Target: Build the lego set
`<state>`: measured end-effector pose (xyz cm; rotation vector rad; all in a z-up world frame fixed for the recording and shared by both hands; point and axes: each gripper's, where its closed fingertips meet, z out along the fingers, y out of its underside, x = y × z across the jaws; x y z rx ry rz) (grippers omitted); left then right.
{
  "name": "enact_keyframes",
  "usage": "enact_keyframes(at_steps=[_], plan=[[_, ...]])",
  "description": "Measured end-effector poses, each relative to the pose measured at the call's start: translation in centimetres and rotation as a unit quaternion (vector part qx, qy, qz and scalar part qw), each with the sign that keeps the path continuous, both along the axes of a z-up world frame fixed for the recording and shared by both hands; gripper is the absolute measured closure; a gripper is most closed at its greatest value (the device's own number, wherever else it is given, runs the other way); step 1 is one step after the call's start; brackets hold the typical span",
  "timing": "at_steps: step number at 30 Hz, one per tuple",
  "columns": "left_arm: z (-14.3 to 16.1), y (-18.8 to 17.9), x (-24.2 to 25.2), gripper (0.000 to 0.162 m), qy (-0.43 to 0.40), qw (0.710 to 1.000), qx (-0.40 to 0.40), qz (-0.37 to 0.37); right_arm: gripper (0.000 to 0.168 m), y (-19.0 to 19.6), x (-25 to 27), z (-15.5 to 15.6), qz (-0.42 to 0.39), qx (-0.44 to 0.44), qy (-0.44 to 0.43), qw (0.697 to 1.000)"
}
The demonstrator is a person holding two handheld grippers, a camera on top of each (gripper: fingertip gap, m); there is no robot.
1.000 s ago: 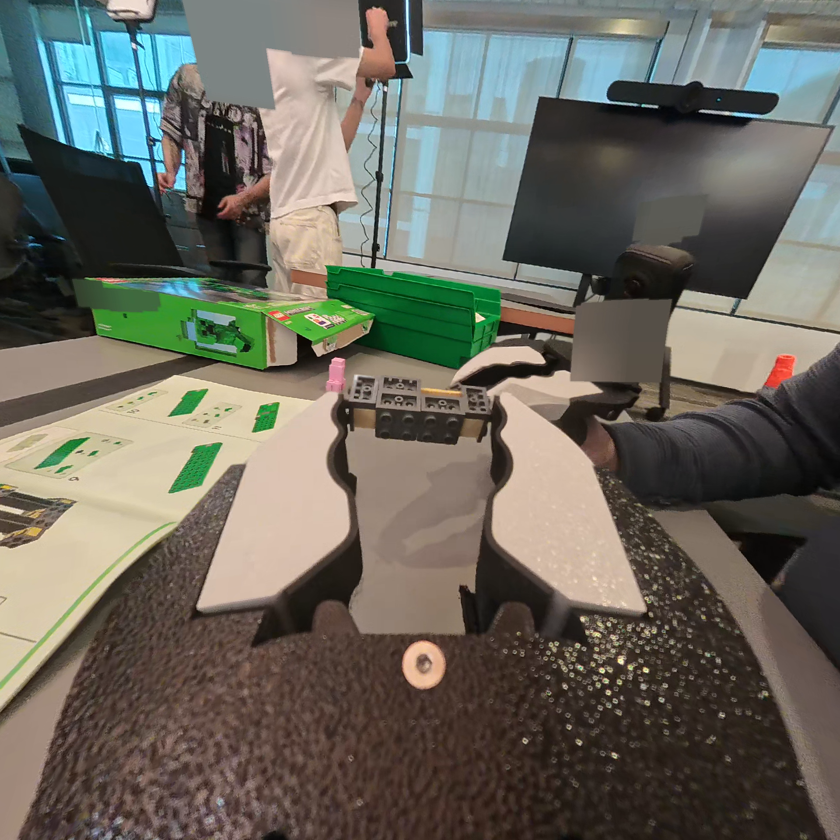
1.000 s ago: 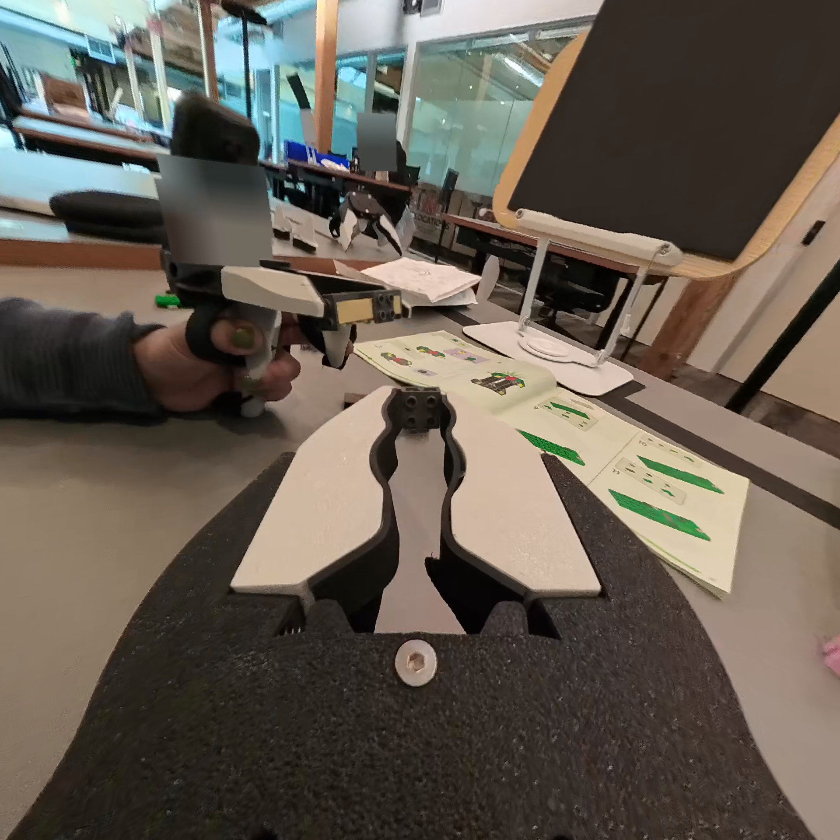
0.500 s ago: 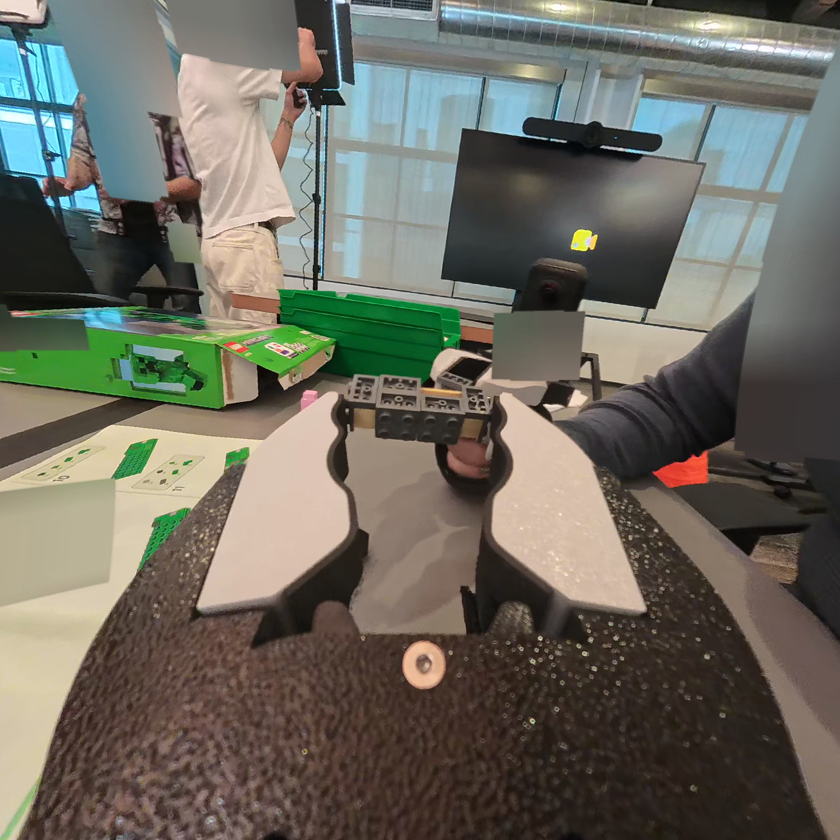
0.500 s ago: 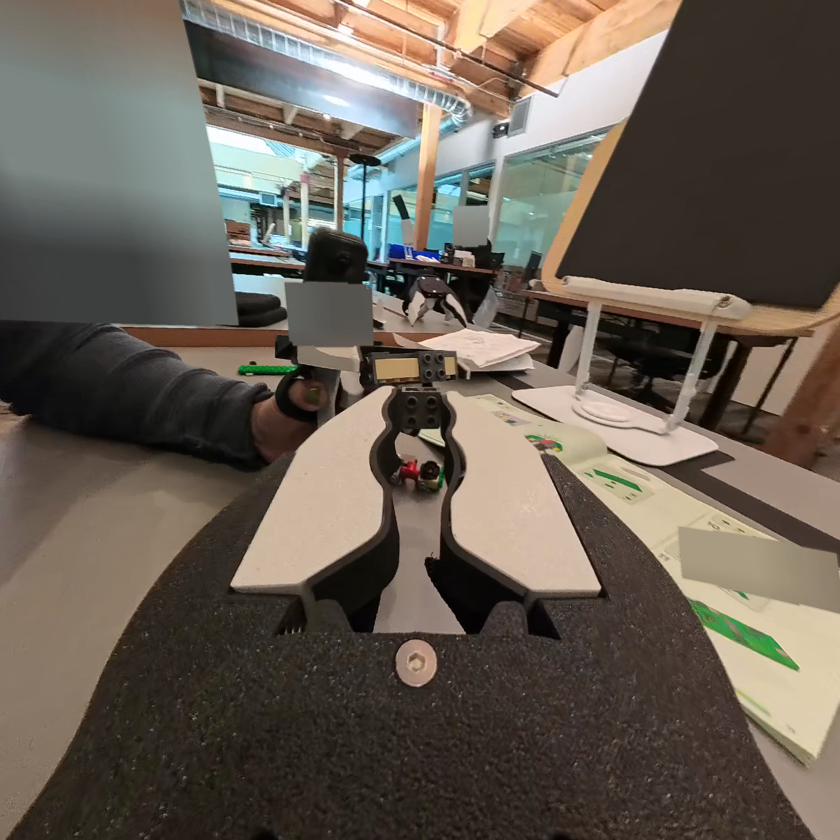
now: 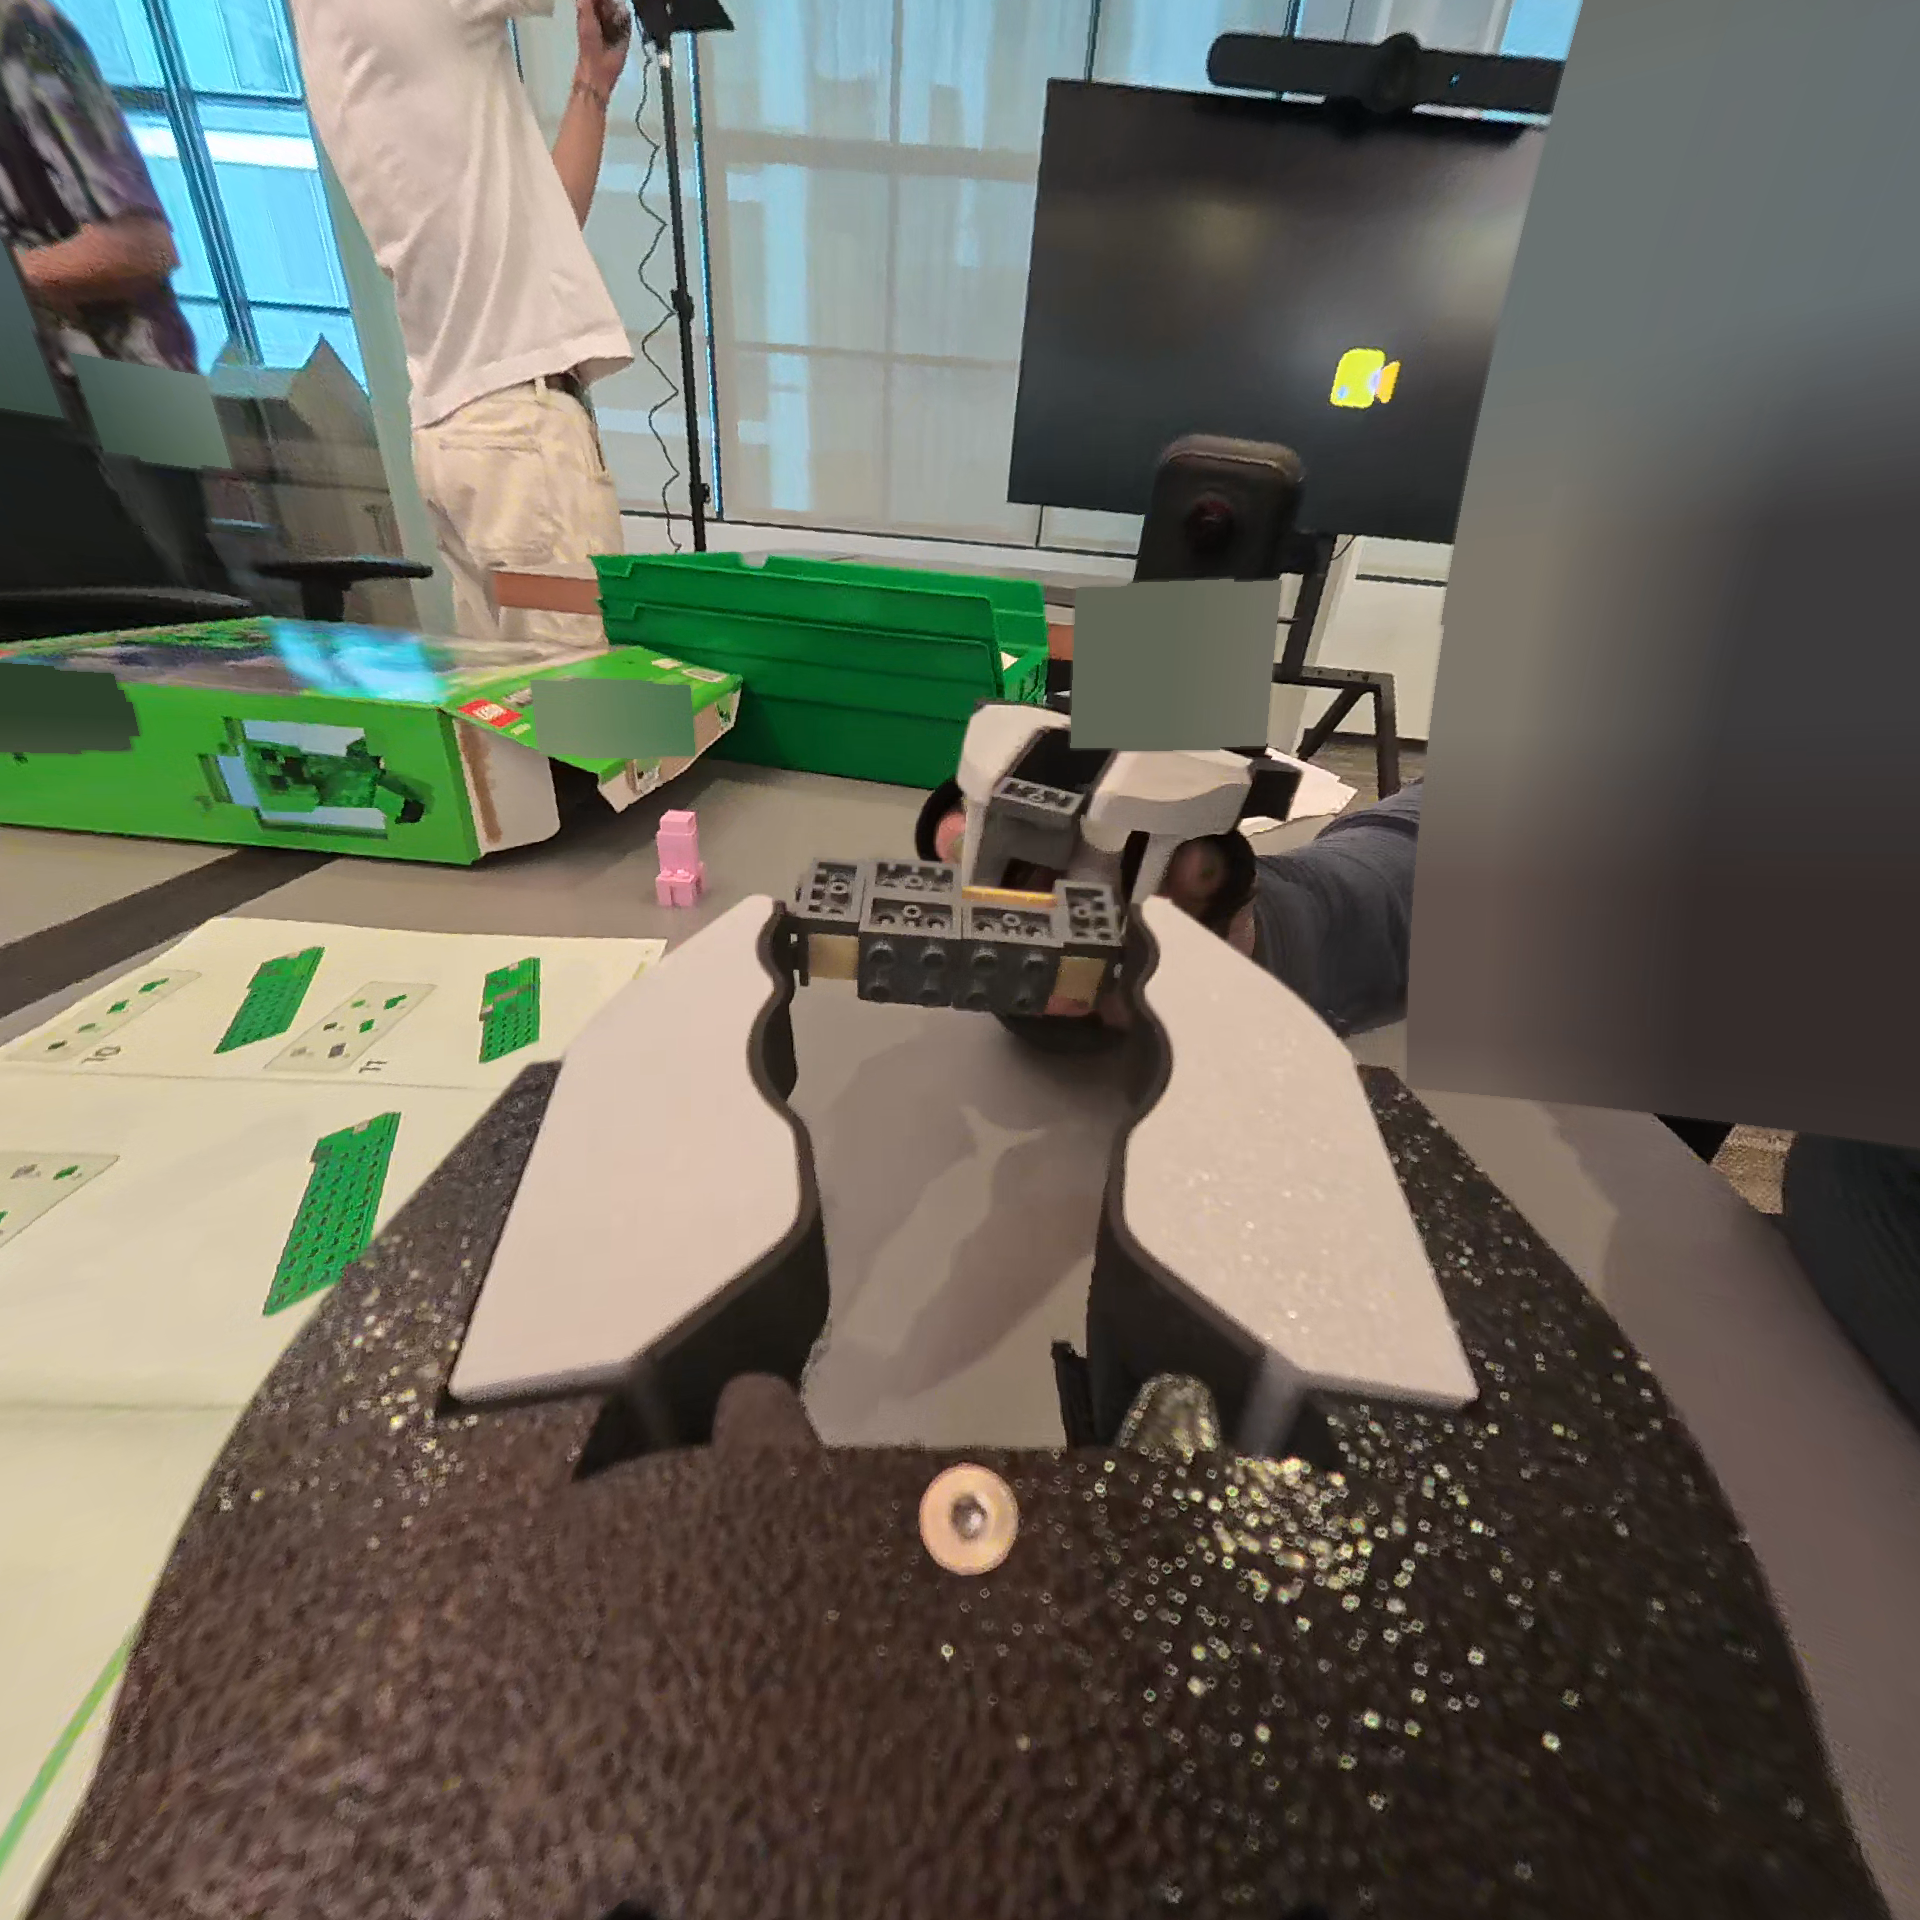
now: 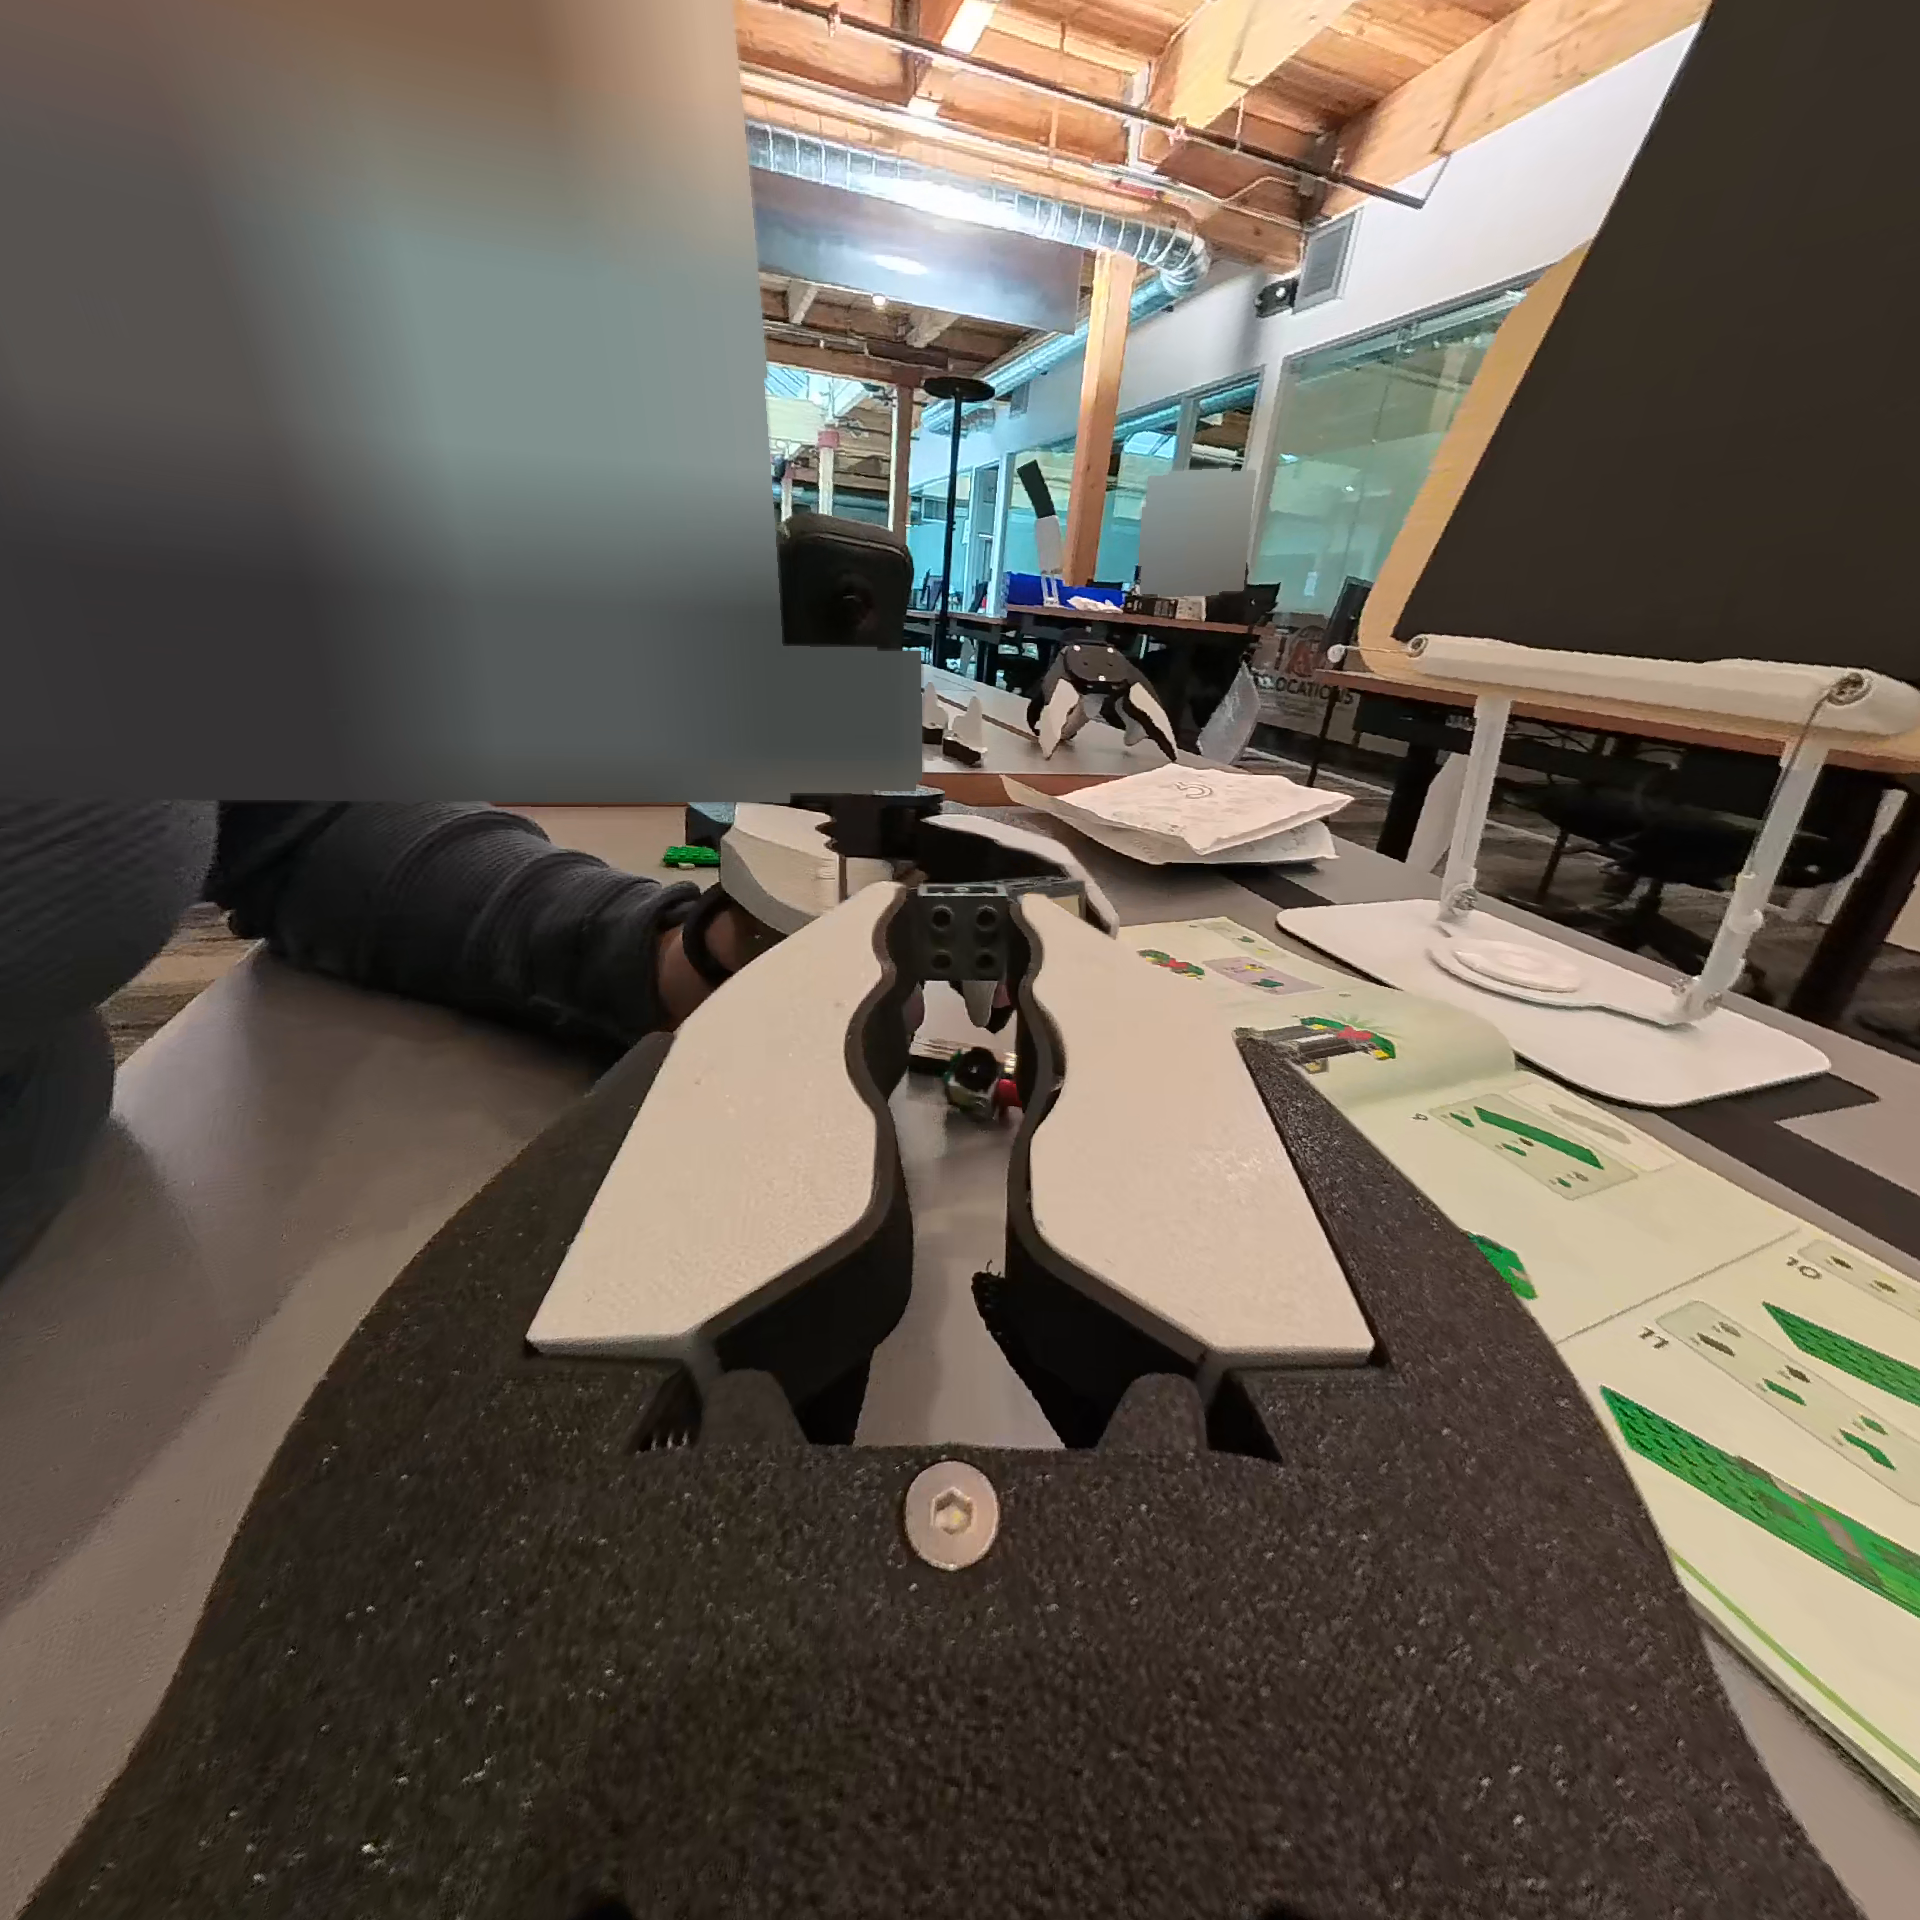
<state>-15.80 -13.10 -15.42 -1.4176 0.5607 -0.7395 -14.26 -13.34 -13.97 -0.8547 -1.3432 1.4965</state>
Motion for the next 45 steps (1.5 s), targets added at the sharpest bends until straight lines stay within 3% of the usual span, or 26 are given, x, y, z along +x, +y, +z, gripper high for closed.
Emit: enact_keyframes(at_steps=[19,27,45], plan=[[-0.4,-0.2,0.5,0.102,-0.017,0.998,-0.041,-0.047,0.153,-0.6,-0.4,-1.1,0.049,-0.046,-0.047,0.997],[-0.9,-0.4,1.2,0.102,0.015,0.998,-0.043,-0.052,0.153,-0.9,-0.4,-1.4,0.053,-0.035,-0.056,0.996],[-0.8,-0.4,1.1,0.102,0.003,0.997,-0.051,-0.058,0.153,-1.2,-0.3,-1.3,0.064,-0.042,-0.060,0.995]])
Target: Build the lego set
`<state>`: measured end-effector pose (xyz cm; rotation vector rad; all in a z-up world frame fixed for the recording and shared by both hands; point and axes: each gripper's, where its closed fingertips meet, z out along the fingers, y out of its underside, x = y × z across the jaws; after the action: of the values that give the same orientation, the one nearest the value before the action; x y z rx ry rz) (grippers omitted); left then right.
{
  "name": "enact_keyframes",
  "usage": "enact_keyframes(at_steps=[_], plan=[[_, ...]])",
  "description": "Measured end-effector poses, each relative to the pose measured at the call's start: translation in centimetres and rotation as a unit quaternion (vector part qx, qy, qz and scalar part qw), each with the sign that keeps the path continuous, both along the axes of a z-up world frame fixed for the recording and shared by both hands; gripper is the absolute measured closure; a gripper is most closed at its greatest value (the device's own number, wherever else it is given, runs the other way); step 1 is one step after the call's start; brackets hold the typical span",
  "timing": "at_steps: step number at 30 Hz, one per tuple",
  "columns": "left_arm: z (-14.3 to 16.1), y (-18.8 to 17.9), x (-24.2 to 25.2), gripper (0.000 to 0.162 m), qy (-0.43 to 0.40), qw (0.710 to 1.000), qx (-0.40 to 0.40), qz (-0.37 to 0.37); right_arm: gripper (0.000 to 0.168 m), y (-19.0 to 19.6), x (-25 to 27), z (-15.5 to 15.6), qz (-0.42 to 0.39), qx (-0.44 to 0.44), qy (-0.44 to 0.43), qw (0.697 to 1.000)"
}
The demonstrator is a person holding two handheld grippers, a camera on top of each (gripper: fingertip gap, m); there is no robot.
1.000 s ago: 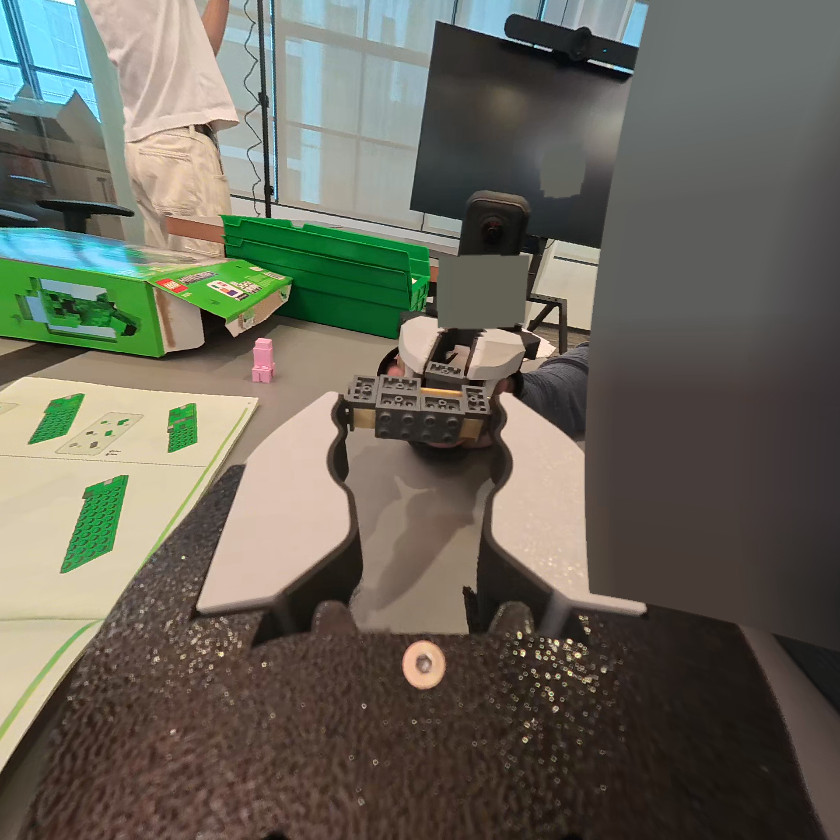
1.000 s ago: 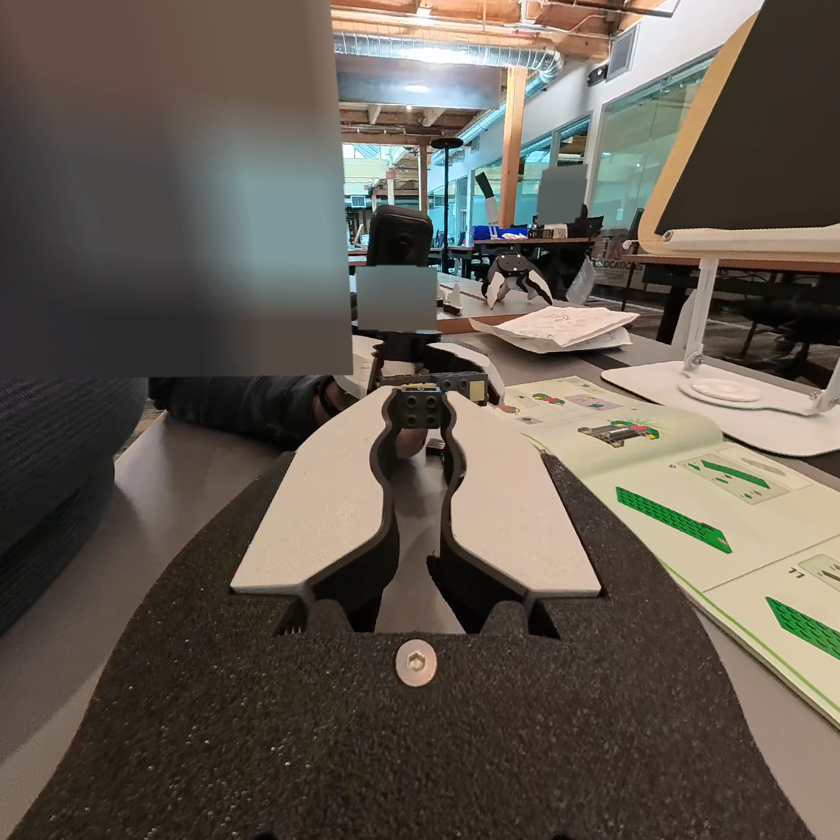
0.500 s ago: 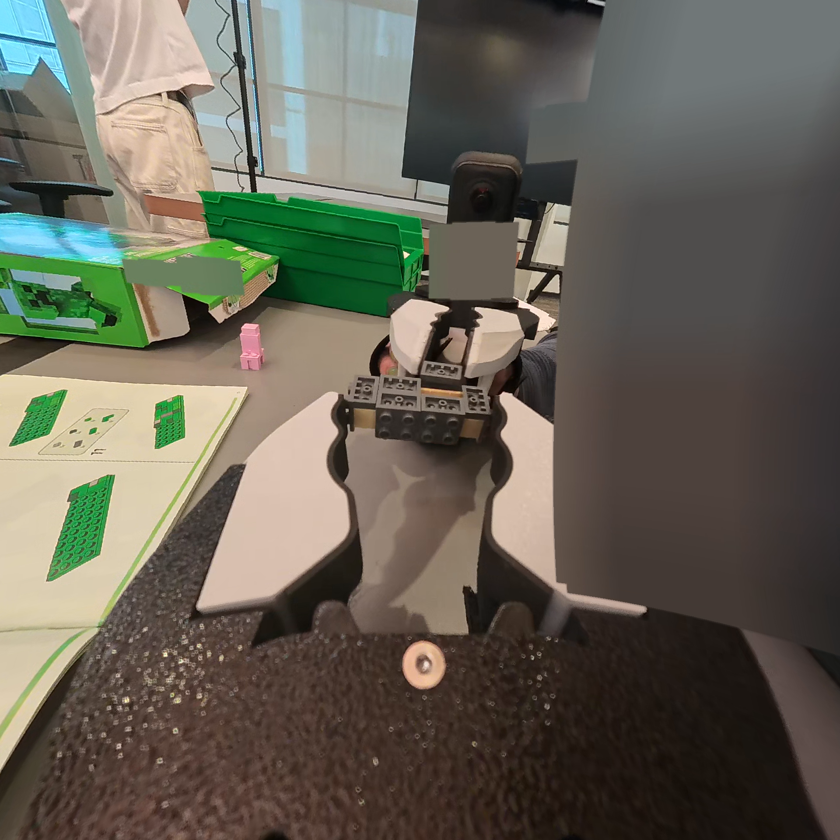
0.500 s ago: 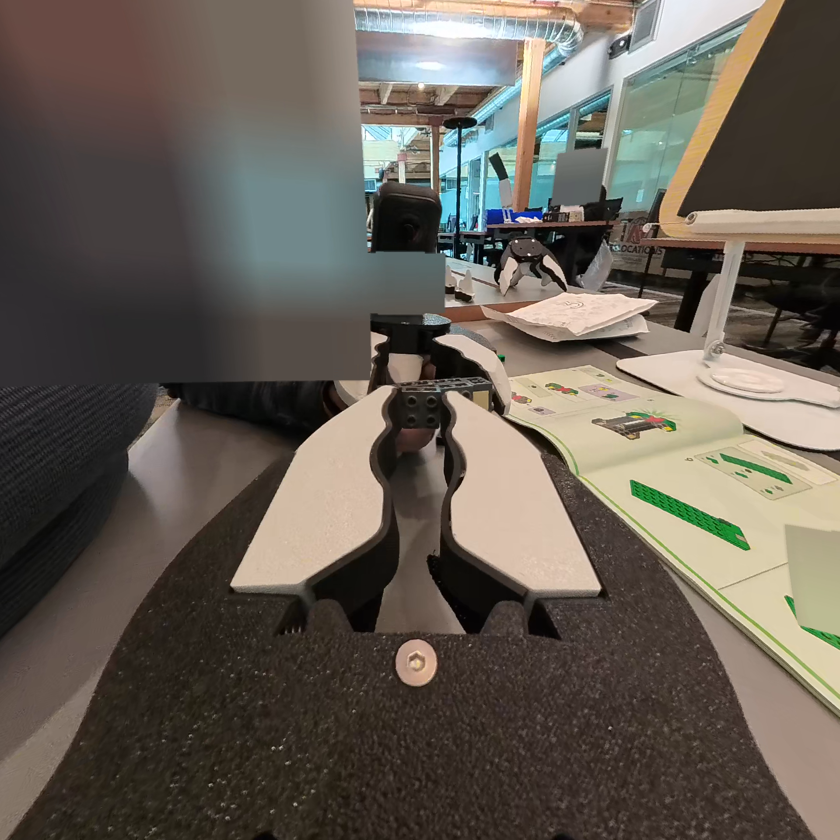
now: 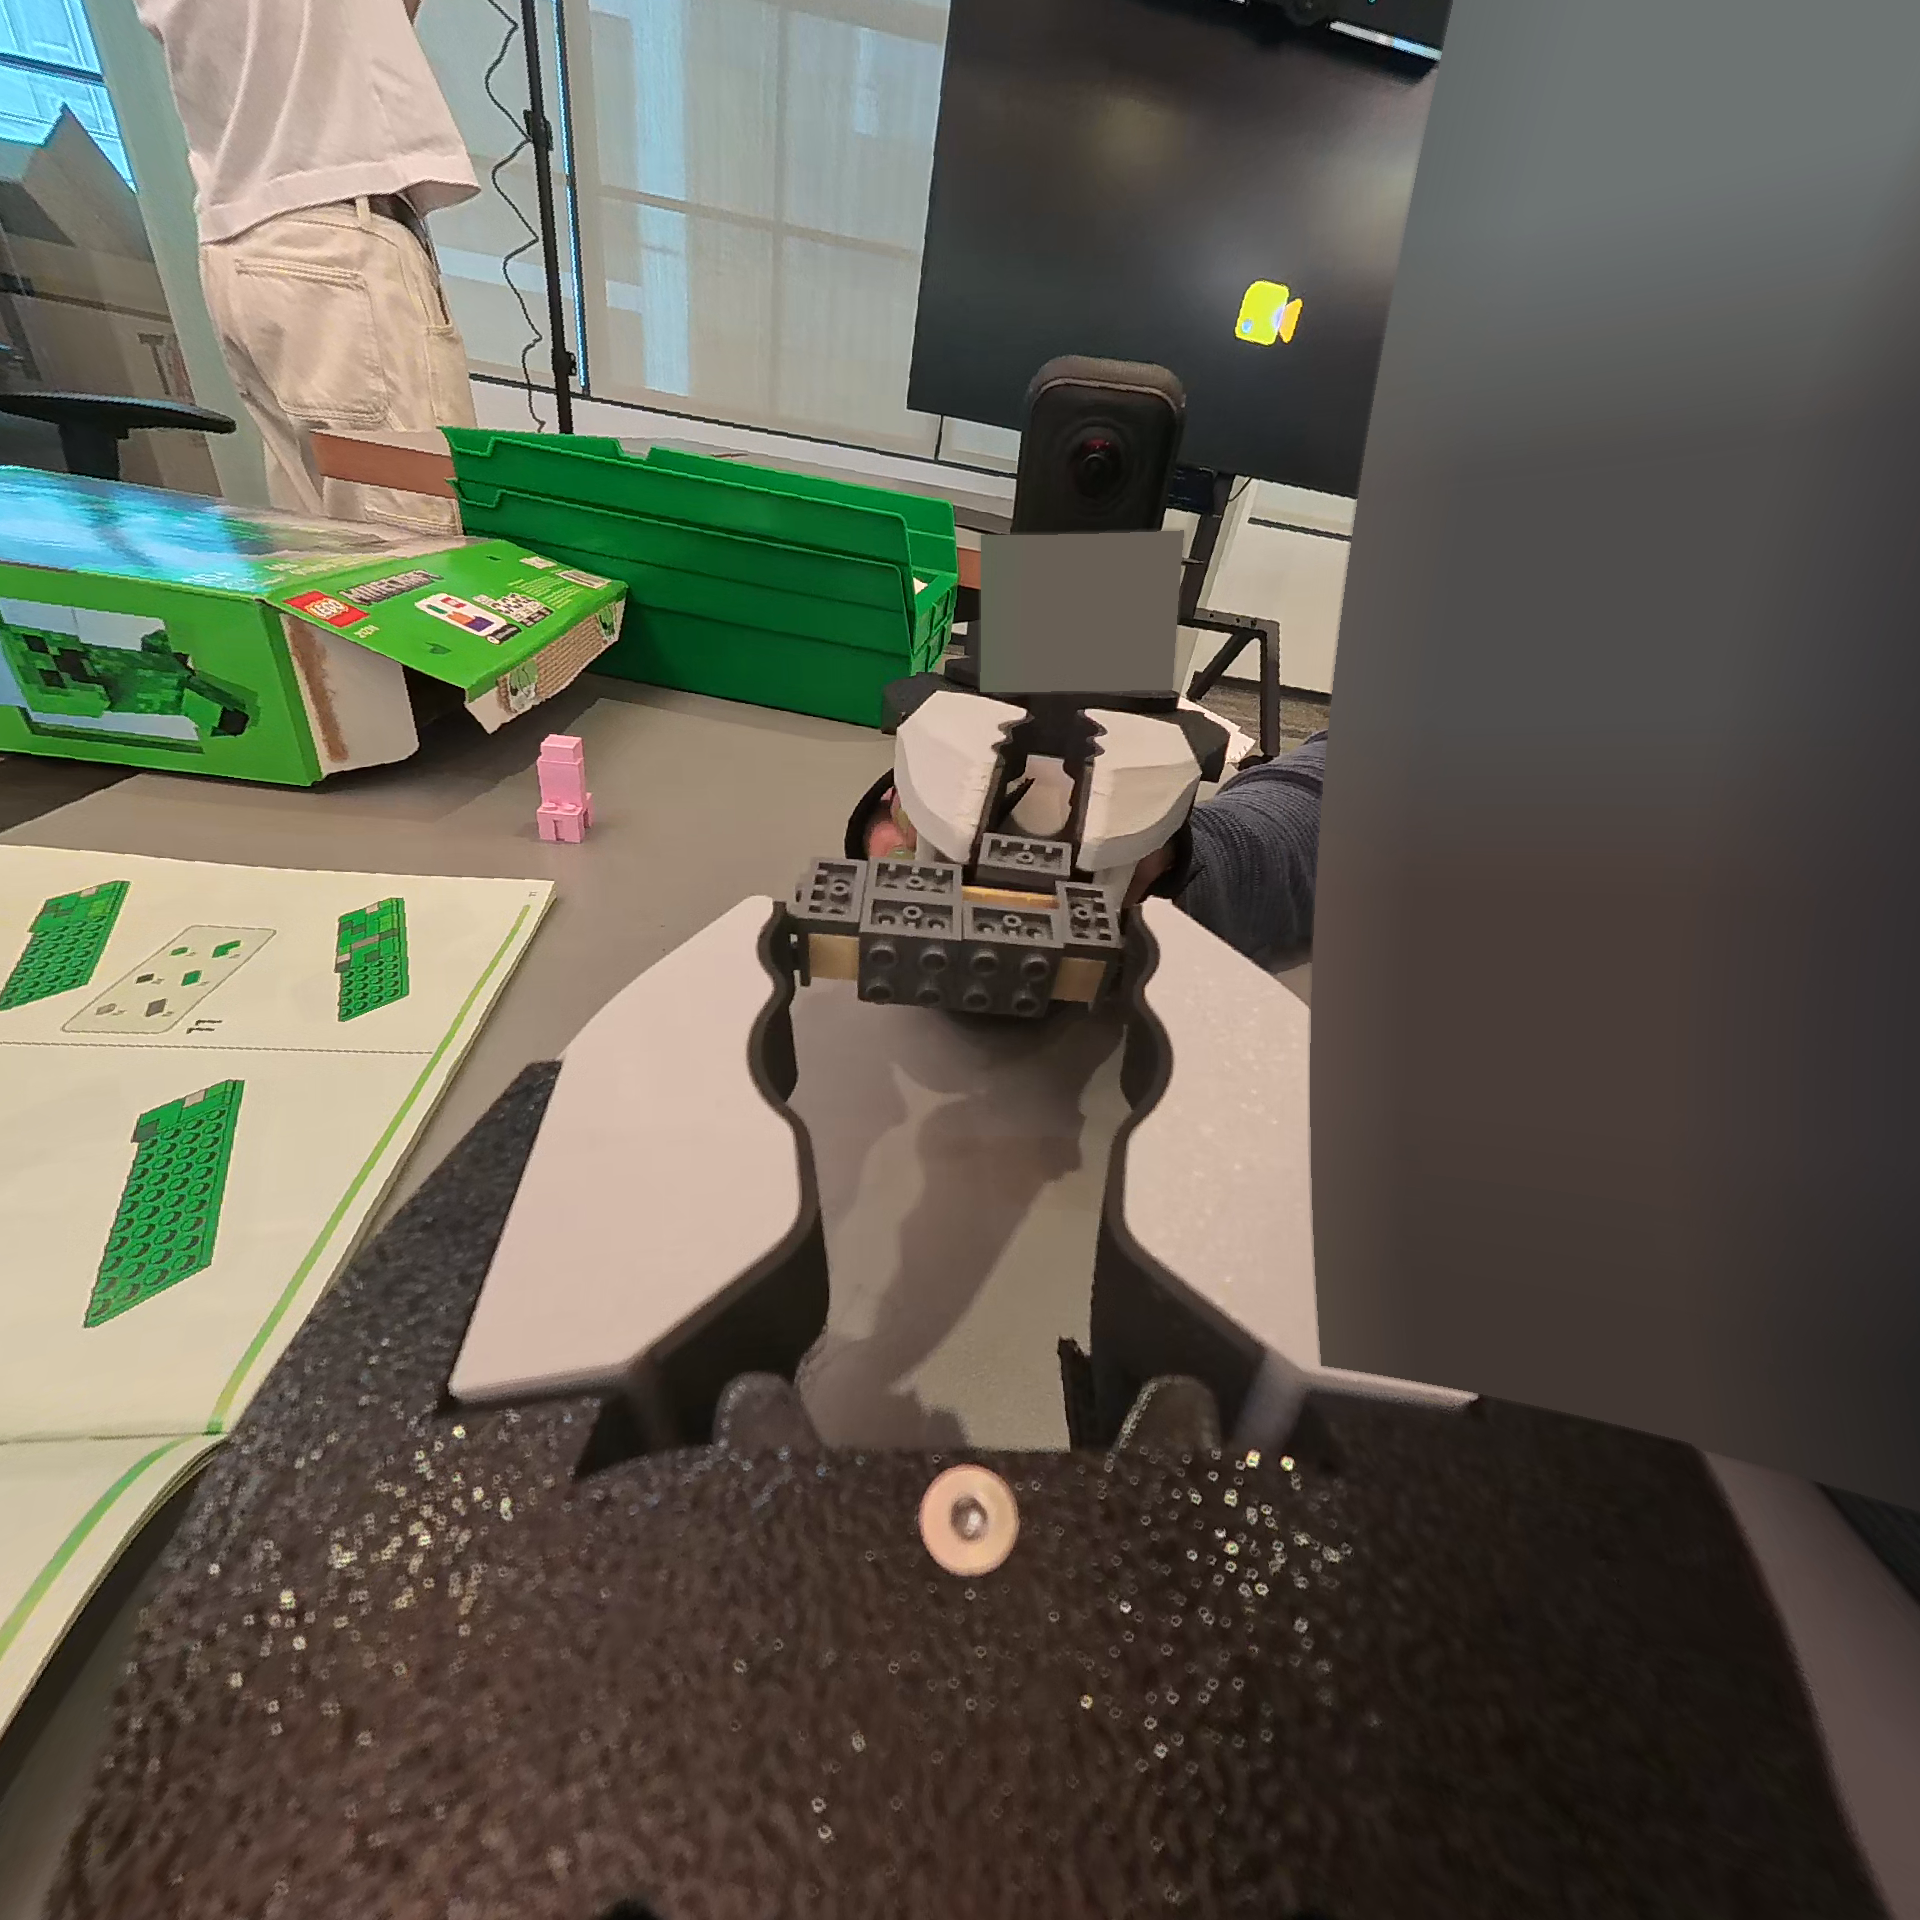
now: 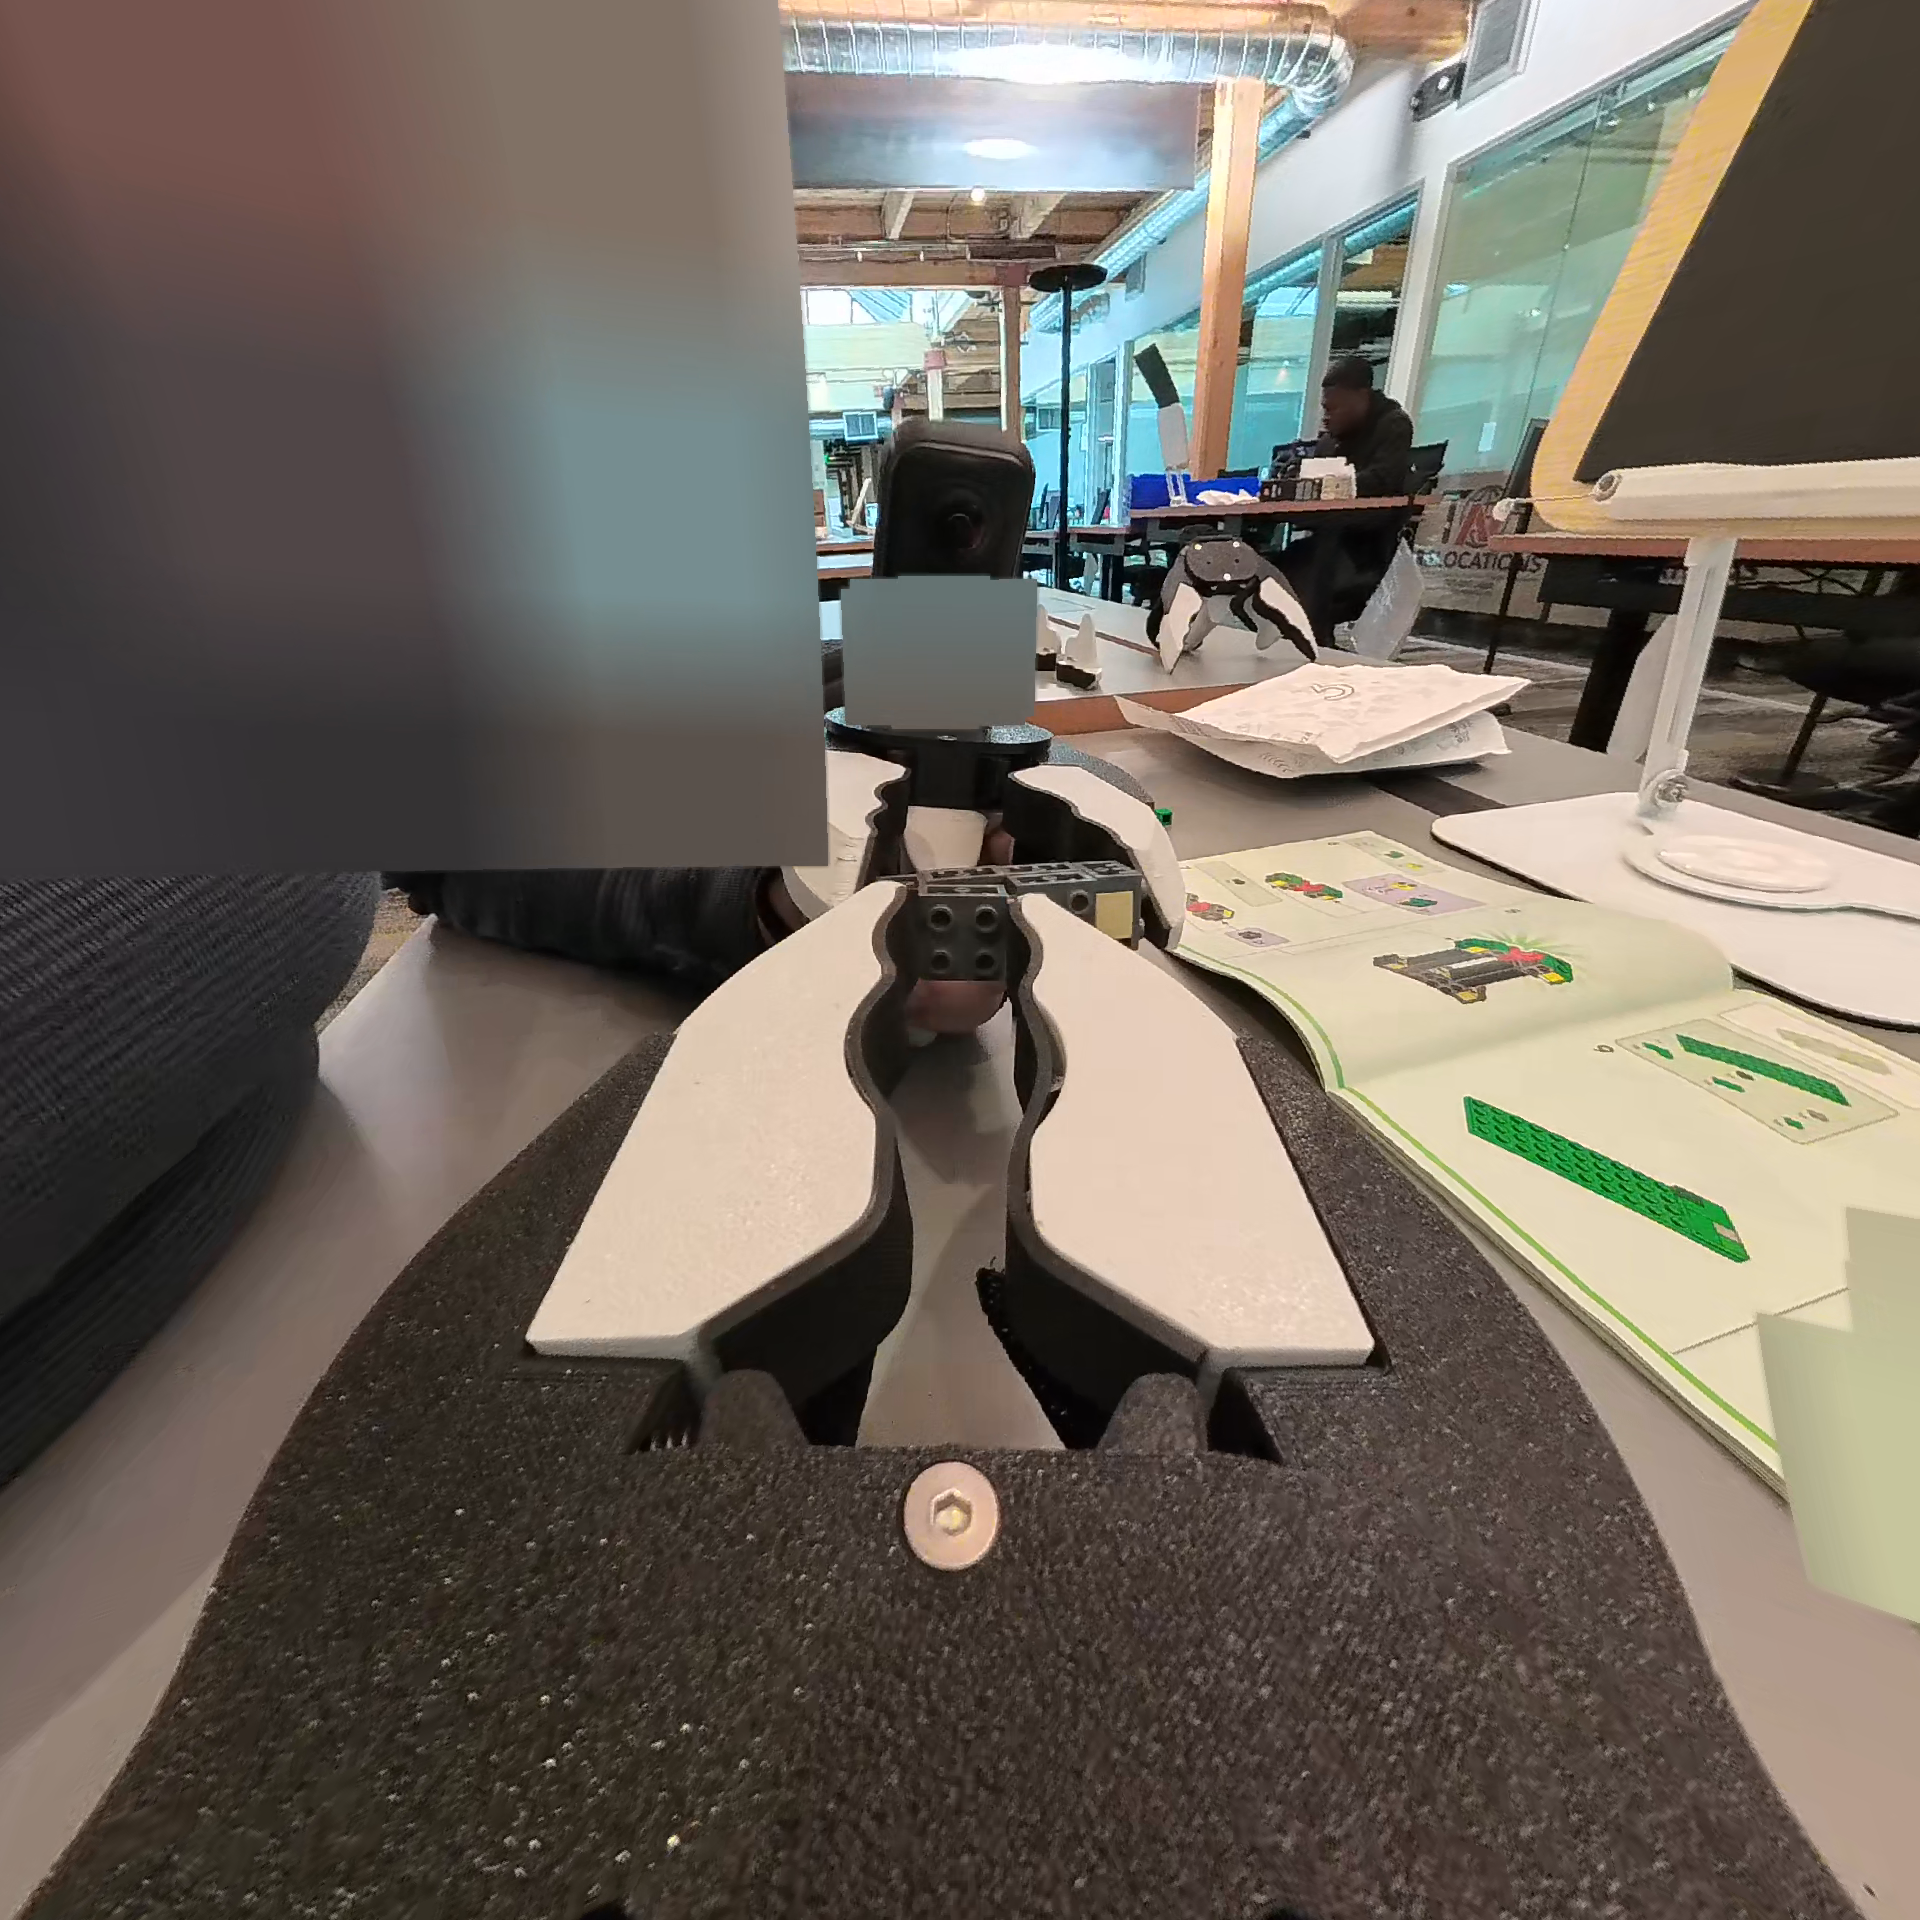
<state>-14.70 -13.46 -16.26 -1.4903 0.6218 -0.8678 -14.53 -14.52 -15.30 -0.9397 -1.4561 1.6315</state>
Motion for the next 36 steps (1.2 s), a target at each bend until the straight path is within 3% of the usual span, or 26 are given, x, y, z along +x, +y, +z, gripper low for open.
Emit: enact_keyframes(at_steps=[5,8,14,24,36], plan=[[0.3,0.2,-0.5,0.102,-0.015,1.000,0.001,0.010,0.153,3.8,0.6,-0.8,-0.074,0.087,-0.057,0.992],[0.3,0.3,-0.6,0.101,-0.023,1.000,-0.003,0.012,0.153,6.1,1.6,-3.2,-0.089,0.134,-0.162,0.974],[0.3,0.3,-0.6,0.101,-0.020,1.000,-0.005,0.012,0.153,7.8,3.2,-8.9,-0.090,0.125,-0.332,0.931],[0.3,0.3,-0.6,0.102,-0.019,1.000,-0.004,0.011,0.153,8.5,3.2,-9.9,-0.111,0.150,-0.356,0.916],[0.3,0.3,-0.6,0.102,-0.020,1.000,-0.005,0.010,0.145,8.1,4.3,-10.2,-0.080,0.146,-0.365,0.916]])
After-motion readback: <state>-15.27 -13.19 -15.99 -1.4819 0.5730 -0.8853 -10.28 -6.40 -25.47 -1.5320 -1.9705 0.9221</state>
